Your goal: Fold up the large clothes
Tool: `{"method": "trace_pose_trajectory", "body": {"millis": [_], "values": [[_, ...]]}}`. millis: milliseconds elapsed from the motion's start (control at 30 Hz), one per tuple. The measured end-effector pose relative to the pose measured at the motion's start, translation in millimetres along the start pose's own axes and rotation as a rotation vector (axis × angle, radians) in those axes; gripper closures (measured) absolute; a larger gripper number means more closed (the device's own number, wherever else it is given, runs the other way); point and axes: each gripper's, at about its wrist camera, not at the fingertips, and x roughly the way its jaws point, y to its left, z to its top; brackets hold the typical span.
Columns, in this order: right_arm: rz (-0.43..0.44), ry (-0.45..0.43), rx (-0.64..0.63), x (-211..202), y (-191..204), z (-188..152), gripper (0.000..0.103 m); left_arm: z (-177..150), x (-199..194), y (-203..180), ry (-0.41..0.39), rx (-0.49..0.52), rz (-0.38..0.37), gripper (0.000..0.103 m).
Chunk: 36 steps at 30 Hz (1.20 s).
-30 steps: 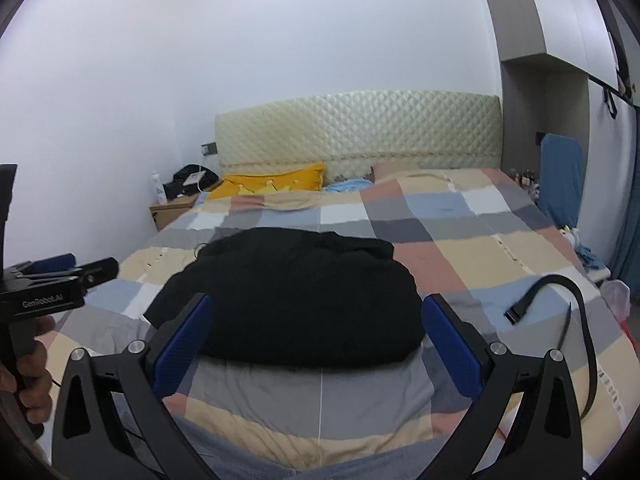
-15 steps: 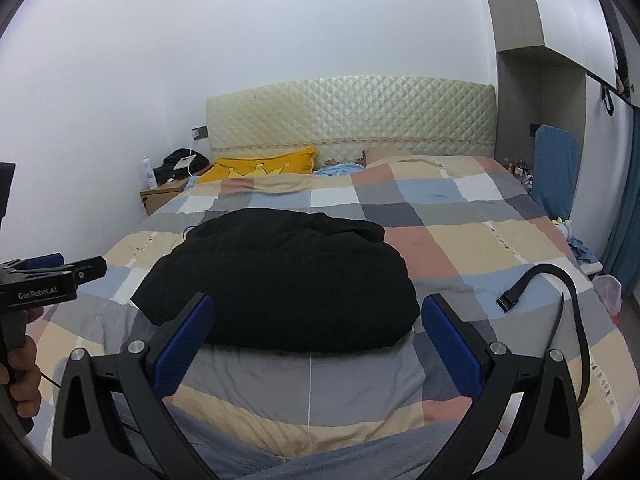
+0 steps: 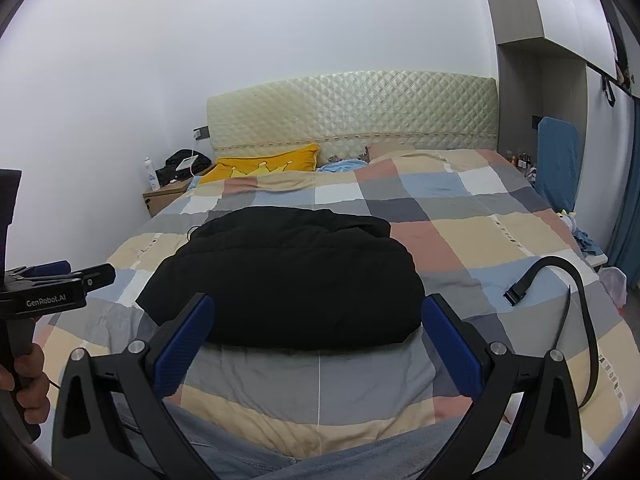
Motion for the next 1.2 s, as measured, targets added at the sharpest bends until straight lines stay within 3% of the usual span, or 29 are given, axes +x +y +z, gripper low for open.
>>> {"method": "trace_pose_trajectory", "body": {"millis": [1200], "values": [[0.026, 0.03, -0.011, 9.7, 10.9, -16.4, 0.0, -11.6, -3.5, 6.3, 0.015, -0.035, 0.005, 0.004]]}}
